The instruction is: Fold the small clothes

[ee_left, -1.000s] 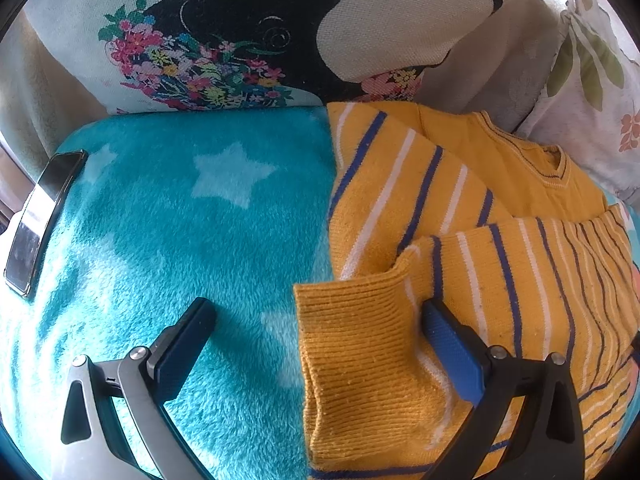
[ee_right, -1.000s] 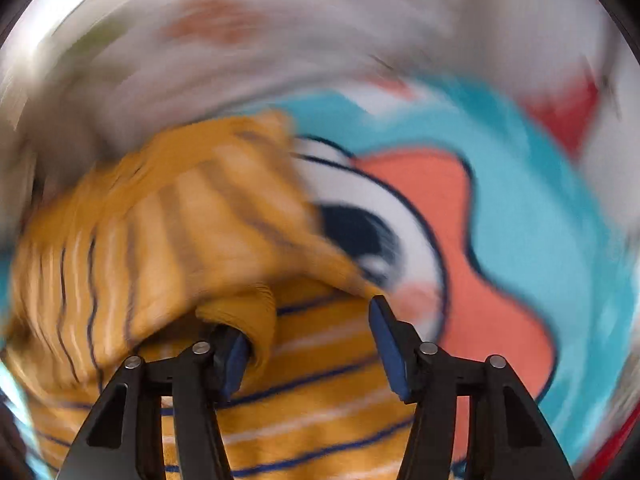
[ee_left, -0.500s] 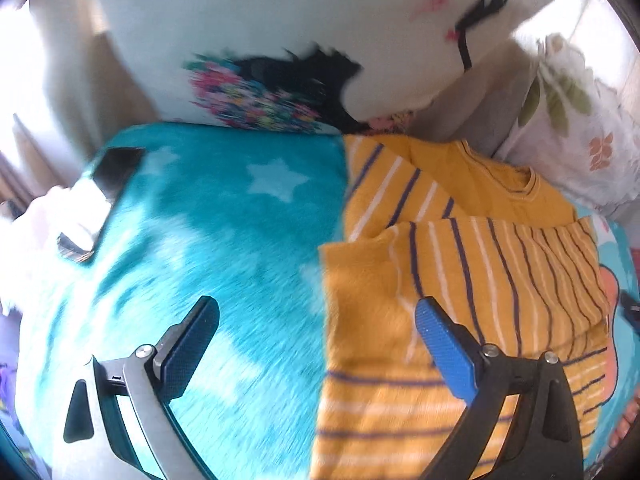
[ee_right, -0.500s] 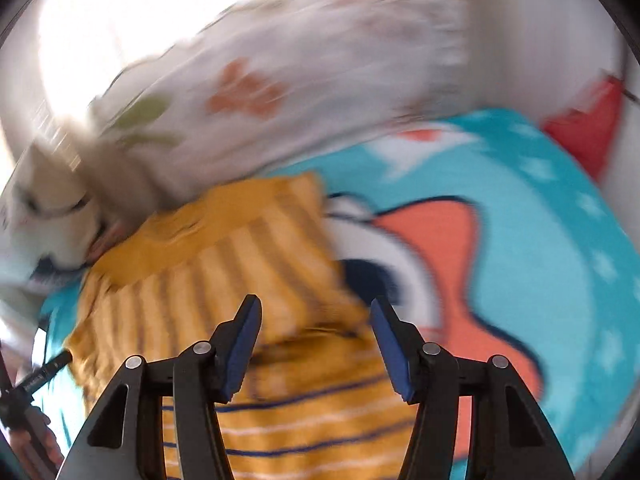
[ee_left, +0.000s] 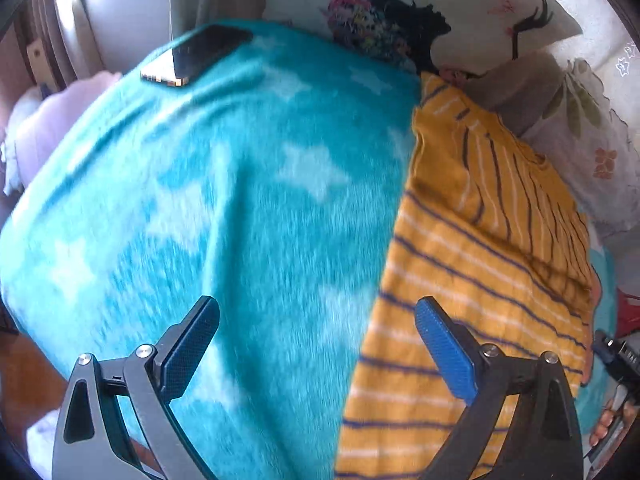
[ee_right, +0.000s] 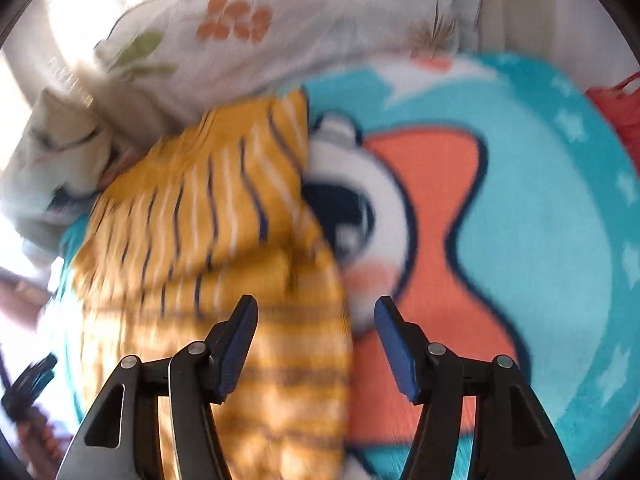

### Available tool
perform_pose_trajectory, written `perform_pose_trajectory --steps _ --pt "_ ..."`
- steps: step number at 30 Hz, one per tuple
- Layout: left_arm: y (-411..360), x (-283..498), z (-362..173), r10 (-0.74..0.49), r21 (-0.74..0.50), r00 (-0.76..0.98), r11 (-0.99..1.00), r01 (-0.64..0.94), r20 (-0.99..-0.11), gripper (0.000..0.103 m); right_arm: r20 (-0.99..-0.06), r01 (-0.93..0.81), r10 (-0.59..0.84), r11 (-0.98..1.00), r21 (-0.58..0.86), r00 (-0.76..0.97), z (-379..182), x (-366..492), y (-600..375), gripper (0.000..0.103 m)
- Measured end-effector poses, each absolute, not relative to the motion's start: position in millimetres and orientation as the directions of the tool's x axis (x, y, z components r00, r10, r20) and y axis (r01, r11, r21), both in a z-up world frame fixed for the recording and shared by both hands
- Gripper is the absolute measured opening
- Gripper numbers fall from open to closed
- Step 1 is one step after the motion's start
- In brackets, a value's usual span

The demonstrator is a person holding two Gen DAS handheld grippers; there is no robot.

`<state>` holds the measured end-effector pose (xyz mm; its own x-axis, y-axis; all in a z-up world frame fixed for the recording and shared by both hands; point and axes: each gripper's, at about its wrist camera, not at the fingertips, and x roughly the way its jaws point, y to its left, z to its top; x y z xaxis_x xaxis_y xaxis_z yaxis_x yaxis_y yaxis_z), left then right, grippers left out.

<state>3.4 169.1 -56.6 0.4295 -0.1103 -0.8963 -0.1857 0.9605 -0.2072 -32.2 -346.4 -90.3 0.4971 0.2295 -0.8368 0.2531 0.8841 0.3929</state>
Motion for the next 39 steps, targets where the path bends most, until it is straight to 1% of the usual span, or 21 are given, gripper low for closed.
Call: perform_pose_trajectory --steps 1,2,3,4,5,6,9,10,13,14,17,20,26,28,30,32,34,35,36,38,39 --pt "167 -5 -61 -0.136 -0.228 0.42 0.957 -0.179 -0.898 0.095 -0.837 0.24 0.269 0.876 0.418 0.477 -97 -41 -350 0.065" --pt "165 -11 -67 -0.165 -0.253 0.404 0.952 -0.174 -0.9 0.09 -0.835 0.231 0.315 0.863 0.45 0.452 -106 -53 -354 0.065" --pt "163 -18 -73 -0.204 -0.288 0.386 0.942 -0.173 -0.9 0.082 -0.831 0.227 0.343 0.852 0.472 0.438 -112 -64 -356 0.065" --pt "162 -24 -77 -0.236 -0.318 0.377 0.932 -0.172 -0.896 0.08 -0.813 0.219 0.393 0.828 0.516 0.429 -120 -78 -357 0.065" --pt "159 -33 -75 -0.223 -0.309 0.398 0.936 -0.166 -0.89 0.078 -0.79 0.203 0.414 0.815 0.543 0.453 -121 -89 -357 0.065" --pt "156 -38 -76 -0.234 -0.315 0.394 0.936 -0.155 -0.889 0.071 -0.772 0.19 0.448 0.797 0.573 0.451 -122 -99 -356 0.065" --pt "152 -55 -77 -0.287 -0.367 0.39 0.919 -0.148 -0.875 0.06 -0.71 0.151 0.555 0.732 0.664 0.433 -130 -119 -349 0.065" --pt "151 -62 -78 -0.312 -0.394 0.387 0.907 -0.151 -0.867 0.058 -0.687 0.134 0.592 0.708 0.693 0.421 -135 -124 -343 0.065" --pt "148 -79 -79 -0.339 -0.424 0.383 0.892 -0.16 -0.859 0.052 -0.628 0.097 0.67 0.65 0.754 0.395 -142 -136 -330 0.065" --pt "147 -83 -78 -0.352 -0.435 0.378 0.886 -0.16 -0.856 0.049 -0.608 0.088 0.693 0.628 0.773 0.388 -144 -141 -325 0.065" --pt "142 -100 -80 -0.368 -0.447 0.372 0.881 -0.154 -0.852 0.048 -0.55 0.076 0.753 0.564 0.822 0.362 -150 -152 -317 0.066" --pt "137 -106 -81 -0.344 -0.425 0.399 0.896 -0.133 -0.85 0.048 -0.519 0.062 0.782 0.533 0.844 0.346 -153 -163 -309 0.066" --pt "130 -112 -83 -0.405 -0.484 0.395 0.866 -0.122 -0.825 0.048 -0.497 0.041 0.812 0.511 0.859 0.306 -154 -175 -296 0.067" --pt "129 -114 -83 -0.411 -0.489 0.395 0.864 -0.118 -0.822 0.046 -0.494 0.037 0.817 0.507 0.861 0.297 -155 -174 -290 0.067" --pt "129 -112 -84 -0.408 -0.486 0.393 0.866 -0.121 -0.824 0.04 -0.494 0.034 0.816 0.508 0.861 0.299 -155 -174 -290 0.067" --pt "132 -111 -85 -0.418 -0.5 0.387 0.855 -0.137 -0.822 0.039 -0.501 0.032 0.812 0.516 0.856 0.299 -155 -175 -288 0.067" --pt "132 -109 -86 -0.399 -0.485 0.383 0.86 -0.159 -0.833 0.031 -0.523 0.016 0.8 0.543 0.839 0.295 -150 -171 -282 0.067" --pt "133 -109 -85 -0.371 -0.458 0.377 0.872 -0.173 -0.848 0.017 -0.538 0.003 0.79 0.562 0.827 0.293 -147 -168 -276 0.066" --pt "133 -108 -85 -0.339 -0.427 0.369 0.885 -0.187 -0.865 0.01 -0.561 -0.015 0.775 0.59 0.807 0.291 -143 -168 -272 0.063" --pt "131 -109 -82 -0.32 -0.412 0.37 0.887 -0.206 -0.872 0.009 -0.623 -0.042 0.724 0.662 0.749 0.294 -137 -169 -263 0.038" --pt "130 -110 -79 -0.304 -0.398 0.373 0.893 -0.209 -0.877 0.008 -0.662 -0.051 0.693 0.701 0.712 0.287 -136 -169 -260 0.011"
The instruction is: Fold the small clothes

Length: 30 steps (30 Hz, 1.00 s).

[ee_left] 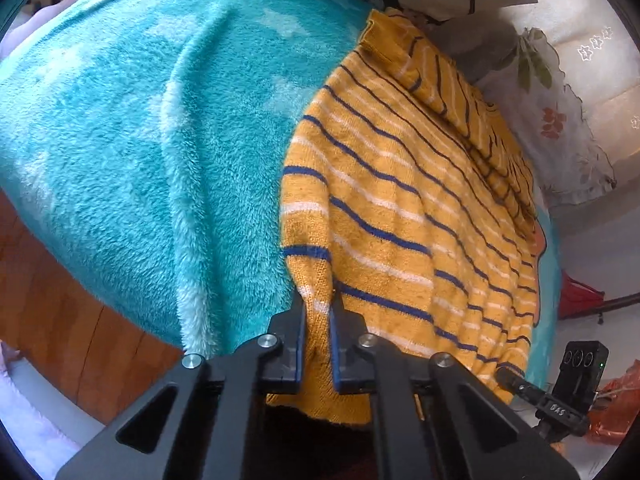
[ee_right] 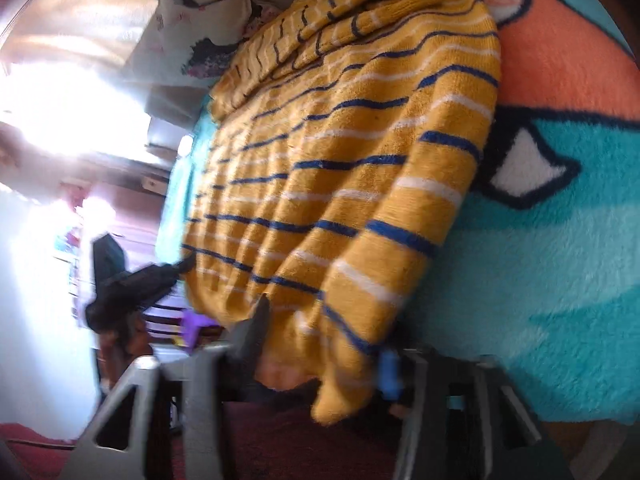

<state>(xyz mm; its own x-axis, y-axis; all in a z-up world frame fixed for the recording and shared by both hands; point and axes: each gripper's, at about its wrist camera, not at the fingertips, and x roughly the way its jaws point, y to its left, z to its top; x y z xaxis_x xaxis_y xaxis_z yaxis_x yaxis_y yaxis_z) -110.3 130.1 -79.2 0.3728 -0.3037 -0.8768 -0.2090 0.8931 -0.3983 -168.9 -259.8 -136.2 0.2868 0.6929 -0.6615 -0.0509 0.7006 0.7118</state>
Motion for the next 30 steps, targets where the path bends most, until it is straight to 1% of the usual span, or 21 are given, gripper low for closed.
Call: perform_pose_trajectory --steps 1,4,9,11,17,18,20,23,26,28,29,30 --pt "128 -112 -74 -0.286 -0.382 0.378 0.901 -0.207 -0.88 0.008 -0.684 -0.056 0.678 0.72 0.692 0.268 -137 -167 -256 0.012" --pt "124 -117 -55 -0.26 -0.361 0.405 0.911 -0.198 -0.877 0.008 -0.671 -0.067 0.688 0.71 0.701 0.278 -130 -167 -259 0.011" --pt "126 -131 -22 -0.259 -0.382 0.445 0.899 -0.213 -0.857 0.008 -0.6 -0.102 0.748 0.646 0.757 0.286 -108 -177 -276 0.01" --pt "126 -141 -14 -0.26 -0.384 0.444 0.898 -0.215 -0.857 0.008 -0.587 -0.128 0.763 0.633 0.763 0.271 -97 -186 -280 0.01" --pt "127 -170 -13 -0.265 -0.395 0.416 0.879 -0.266 -0.87 0.007 -0.545 -0.119 0.809 0.576 0.808 0.22 -86 -217 -294 0.008" --pt "127 -173 -16 -0.264 -0.393 0.41 0.878 -0.272 -0.873 0.002 -0.542 -0.114 0.812 0.572 0.812 0.217 -87 -220 -295 0.007" --pt "128 -172 -25 -0.255 -0.384 0.393 0.876 -0.293 -0.883 0.0 -0.536 -0.081 0.815 0.563 0.823 0.219 -95 -223 -299 0.007" --pt "135 -166 -30 -0.262 -0.399 0.395 0.86 -0.319 -0.88 0.0 -0.536 -0.042 0.813 0.558 0.829 0.228 -105 -214 -295 0.007" --pt "136 -157 -25 -0.244 -0.387 0.41 0.867 -0.313 -0.879 0.0 -0.538 -0.049 0.811 0.562 0.826 0.23 -103 -203 -290 0.007" --pt "136 -152 -29 -0.24 -0.373 0.396 0.877 -0.302 -0.886 0.0 -0.567 -0.06 0.791 0.593 0.803 0.229 -102 -196 -286 0.009" --pt "135 -151 -32 -0.228 -0.355 0.389 0.888 -0.293 -0.893 0.001 -0.594 -0.072 0.774 0.619 0.782 0.219 -102 -191 -282 0.009" --pt "134 -150 -37 -0.215 -0.333 0.378 0.9 -0.282 -0.901 0.005 -0.608 -0.077 0.765 0.633 0.77 0.212 -104 -191 -283 0.009"
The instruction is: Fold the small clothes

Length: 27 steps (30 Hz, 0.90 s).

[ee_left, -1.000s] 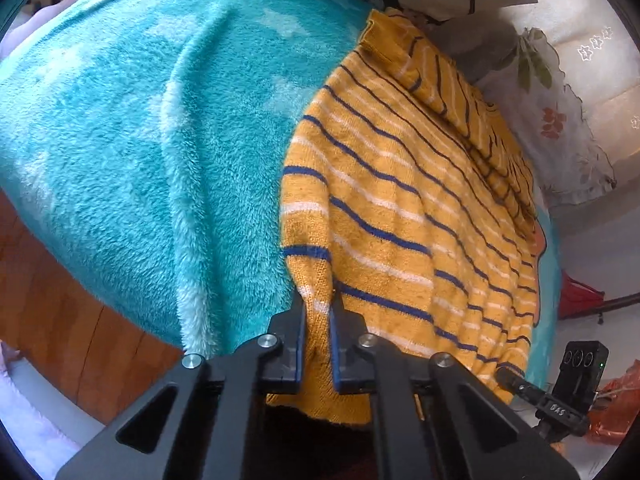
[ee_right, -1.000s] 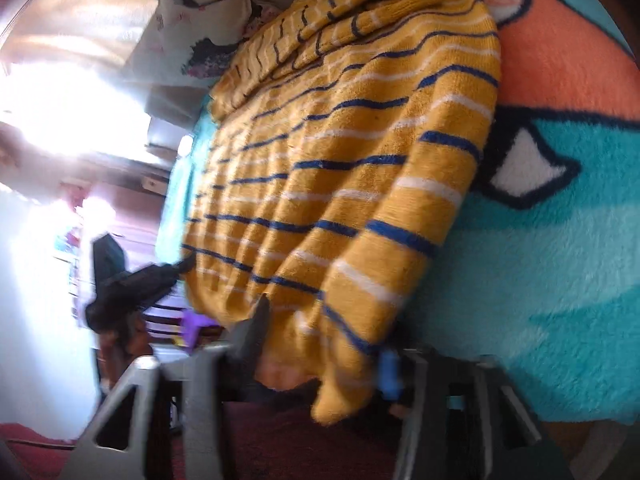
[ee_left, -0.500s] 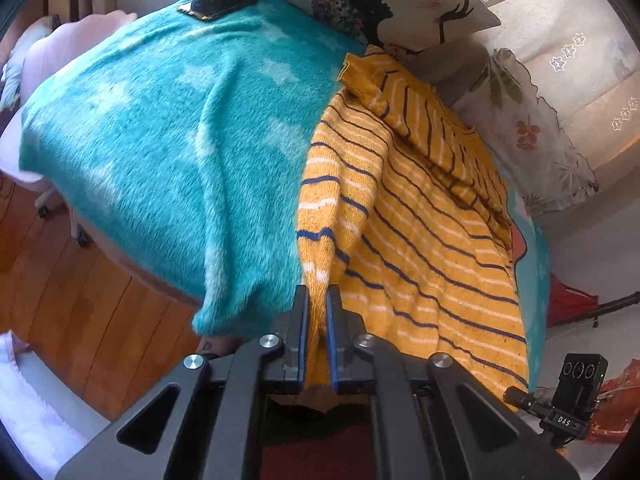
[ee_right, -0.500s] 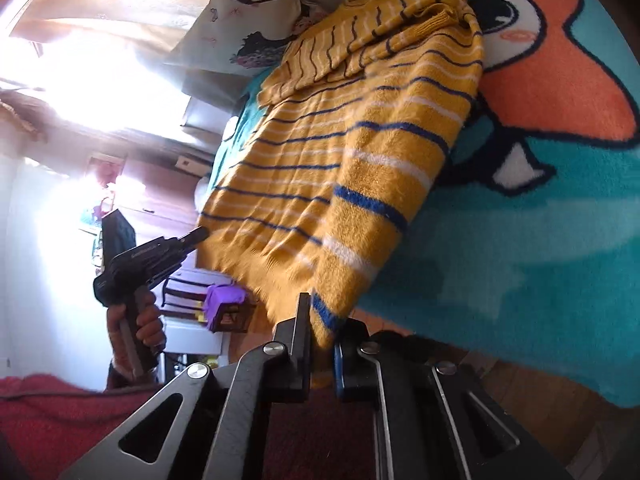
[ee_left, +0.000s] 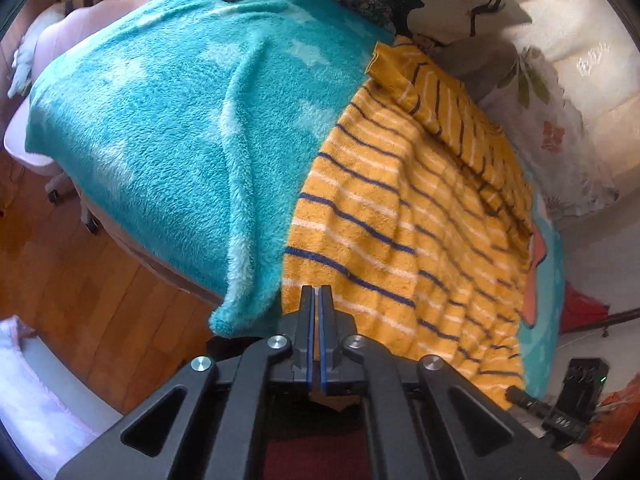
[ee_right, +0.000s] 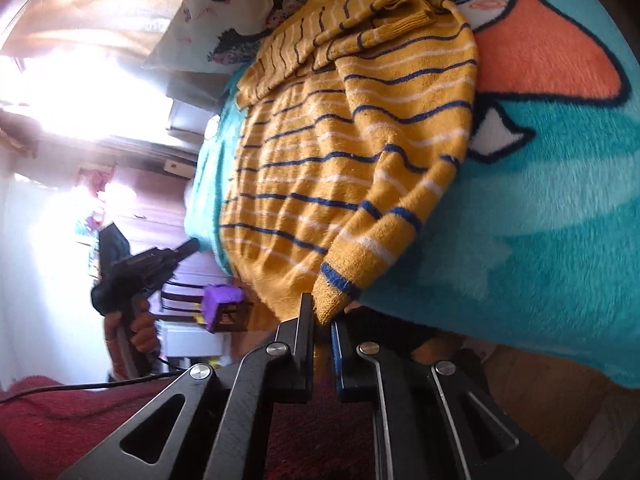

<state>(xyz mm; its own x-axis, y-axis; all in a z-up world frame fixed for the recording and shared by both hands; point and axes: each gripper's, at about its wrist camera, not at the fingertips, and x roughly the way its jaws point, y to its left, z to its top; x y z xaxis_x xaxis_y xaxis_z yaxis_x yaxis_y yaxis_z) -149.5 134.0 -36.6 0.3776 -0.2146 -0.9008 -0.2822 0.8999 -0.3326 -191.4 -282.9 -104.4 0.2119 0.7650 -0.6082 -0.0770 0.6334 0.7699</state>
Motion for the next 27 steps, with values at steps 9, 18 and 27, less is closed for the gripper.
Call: perform_pose_trajectory --steps 9,18,27 --pt "131 -134 -81 -0.175 -0.255 0.323 0.941 -0.223 -0.93 0.051 -0.663 -0.057 0.735 0.675 0.736 0.14 -121 -175 -271 0.009" --pt "128 -139 -70 -0.251 -0.328 0.338 0.925 -0.192 -0.907 0.036 -0.696 -0.034 0.711 0.702 0.712 0.097 -138 -167 -263 0.047" --pt "115 -132 -62 -0.288 -0.363 0.371 0.919 -0.151 -0.883 0.018 -0.714 -0.053 0.695 0.719 0.693 0.088 -139 -177 -269 0.049"
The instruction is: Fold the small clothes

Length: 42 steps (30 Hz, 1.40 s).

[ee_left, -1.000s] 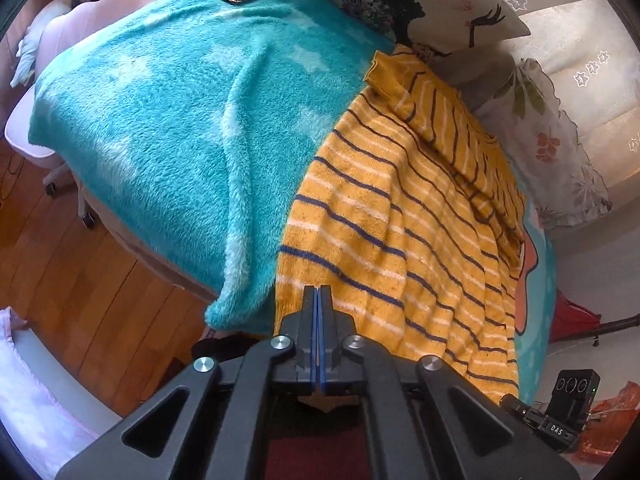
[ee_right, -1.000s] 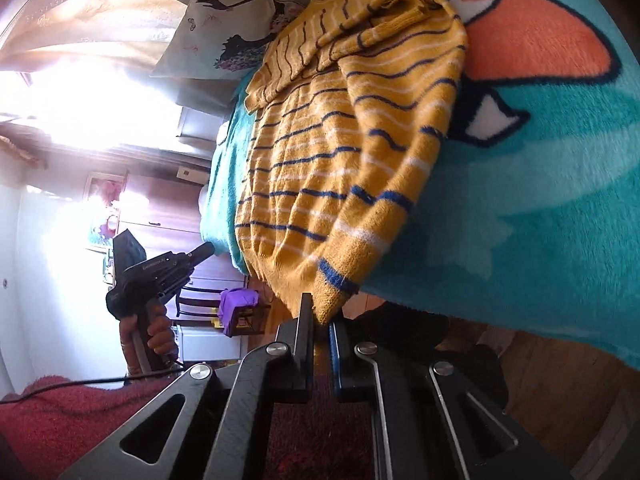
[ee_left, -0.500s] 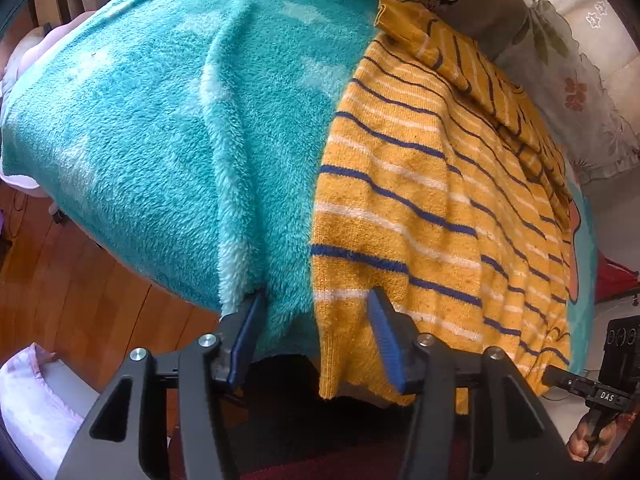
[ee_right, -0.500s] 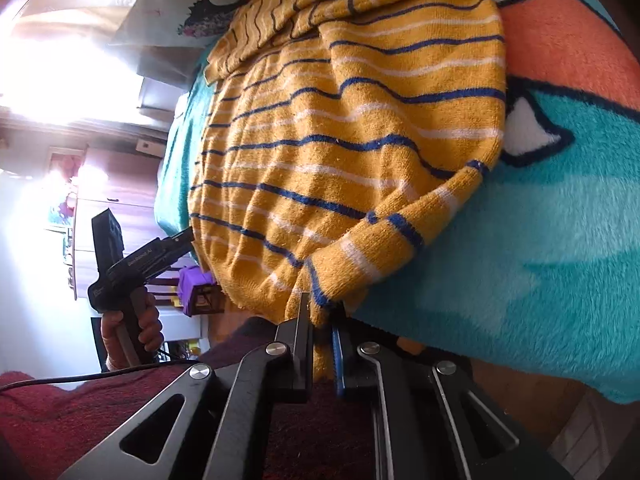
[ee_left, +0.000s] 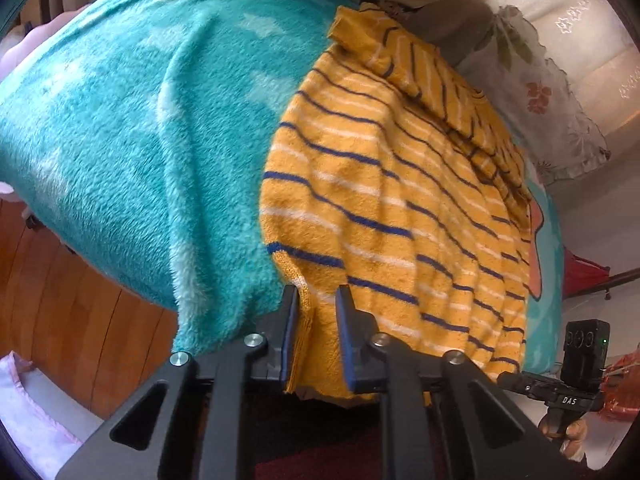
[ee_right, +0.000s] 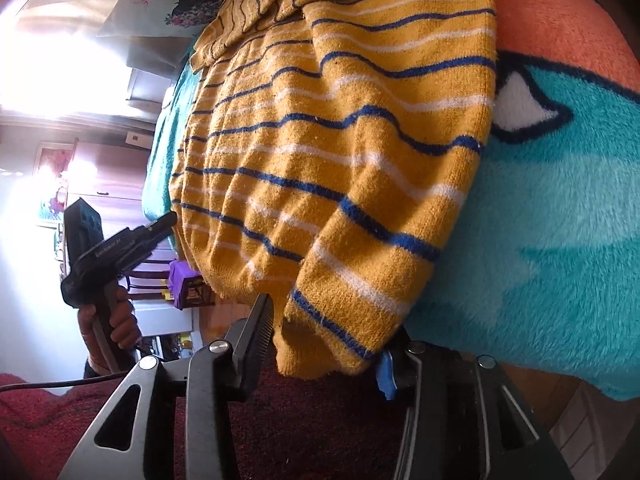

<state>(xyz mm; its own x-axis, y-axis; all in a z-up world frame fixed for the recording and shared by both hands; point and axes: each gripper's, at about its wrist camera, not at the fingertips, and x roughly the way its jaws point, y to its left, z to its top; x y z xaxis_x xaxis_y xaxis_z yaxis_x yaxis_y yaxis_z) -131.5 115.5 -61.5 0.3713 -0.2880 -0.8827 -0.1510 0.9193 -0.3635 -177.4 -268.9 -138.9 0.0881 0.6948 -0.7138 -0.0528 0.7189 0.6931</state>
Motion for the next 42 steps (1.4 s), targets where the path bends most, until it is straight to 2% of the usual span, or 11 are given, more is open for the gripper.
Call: perform_pose_trajectory --steps 4,7,8,10,11,13,14,16,28,34,42 --pt "112 -124 -72 -0.276 -0.346 0.339 0.923 -0.166 -0.899 0.025 -0.717 -0.027 0.691 0.721 0.692 0.09 -144 -186 -280 0.05" --pt "111 -126 -75 -0.302 -0.37 0.339 0.916 -0.157 -0.891 0.042 -0.716 -0.014 0.692 0.72 0.694 0.093 -146 -190 -285 0.054" --pt "109 -125 -77 -0.314 -0.379 0.332 0.913 -0.152 -0.889 0.056 -0.714 -0.014 0.694 0.718 0.696 0.091 -147 -191 -286 0.056" --pt "104 -125 -81 -0.322 -0.385 0.317 0.909 -0.159 -0.892 0.062 -0.707 -0.018 0.703 0.71 0.704 0.076 -150 -191 -283 0.06" --pt "102 -124 -81 -0.302 -0.365 0.317 0.917 -0.159 -0.899 0.06 -0.707 -0.019 0.704 0.709 0.705 0.066 -152 -190 -281 0.06" --pt "101 -124 -79 -0.237 -0.301 0.307 0.937 -0.179 -0.922 0.038 -0.713 -0.036 0.7 0.714 0.699 0.043 -157 -189 -274 0.059" --pt "105 -124 -78 -0.226 -0.292 0.307 0.938 -0.188 -0.924 0.012 -0.712 -0.046 0.701 0.713 0.7 0.037 -158 -189 -272 0.056" --pt "119 -126 -74 -0.293 -0.374 0.315 0.897 -0.237 -0.903 0.01 -0.701 -0.07 0.713 0.701 0.71 0.036 -156 -190 -269 0.017" --pt "112 -90 21 -0.378 -0.502 0.481 0.85 -0.159 -0.791 0.01 -0.604 -0.215 0.772 0.635 0.742 0.196 -49 -174 -289 0.014" --pt "101 17 42 -0.371 -0.476 0.517 0.876 -0.081 -0.771 0.01 -0.508 -0.207 0.774 0.606 0.768 0.379 -5 -94 -316 0.014" --pt "67 173 5 -0.302 -0.368 0.468 0.928 -0.053 -0.83 0.011 -0.58 -0.04 0.65 0.681 0.731 0.491 -27 64 -327 0.014"
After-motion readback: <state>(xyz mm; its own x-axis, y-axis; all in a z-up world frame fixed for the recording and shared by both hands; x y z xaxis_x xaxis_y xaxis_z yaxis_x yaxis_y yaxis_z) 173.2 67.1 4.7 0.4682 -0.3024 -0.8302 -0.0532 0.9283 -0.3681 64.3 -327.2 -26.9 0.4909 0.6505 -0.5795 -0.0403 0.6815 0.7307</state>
